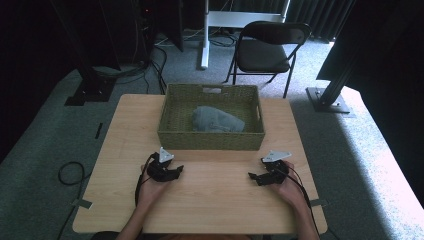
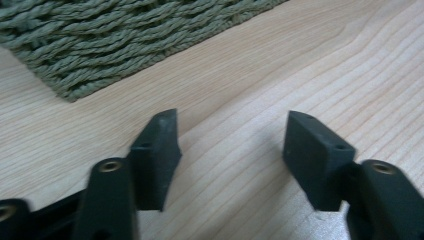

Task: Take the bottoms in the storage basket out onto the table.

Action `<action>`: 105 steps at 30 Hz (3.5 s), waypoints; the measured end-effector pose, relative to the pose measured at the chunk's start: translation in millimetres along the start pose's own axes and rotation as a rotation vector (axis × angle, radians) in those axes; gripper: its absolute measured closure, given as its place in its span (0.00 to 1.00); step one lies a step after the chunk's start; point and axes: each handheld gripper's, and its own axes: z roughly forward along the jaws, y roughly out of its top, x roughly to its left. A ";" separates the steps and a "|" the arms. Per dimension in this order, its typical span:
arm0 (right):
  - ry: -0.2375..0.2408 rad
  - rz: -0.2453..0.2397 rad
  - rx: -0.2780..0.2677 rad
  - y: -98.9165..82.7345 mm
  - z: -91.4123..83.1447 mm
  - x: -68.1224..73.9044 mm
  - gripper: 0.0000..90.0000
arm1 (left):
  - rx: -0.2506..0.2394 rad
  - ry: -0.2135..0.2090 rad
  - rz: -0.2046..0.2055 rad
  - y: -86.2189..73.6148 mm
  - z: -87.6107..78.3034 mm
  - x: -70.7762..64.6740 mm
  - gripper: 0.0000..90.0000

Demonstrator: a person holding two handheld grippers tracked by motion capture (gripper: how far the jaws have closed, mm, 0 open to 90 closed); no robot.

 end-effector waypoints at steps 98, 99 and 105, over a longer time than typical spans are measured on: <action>-0.070 0.074 -0.005 -7.1 -7.4 -12.8 0.17 | -0.027 -0.089 0.051 203.3 41.4 28.2 0.27; -0.070 0.074 -0.005 -7.1 -7.4 -12.8 0.17 | -0.027 -0.089 0.051 203.3 41.4 28.2 0.26; -0.070 0.072 -0.005 -7.1 -7.4 -12.9 0.17 | 0.023 -0.126 0.067 206.2 46.9 26.2 0.36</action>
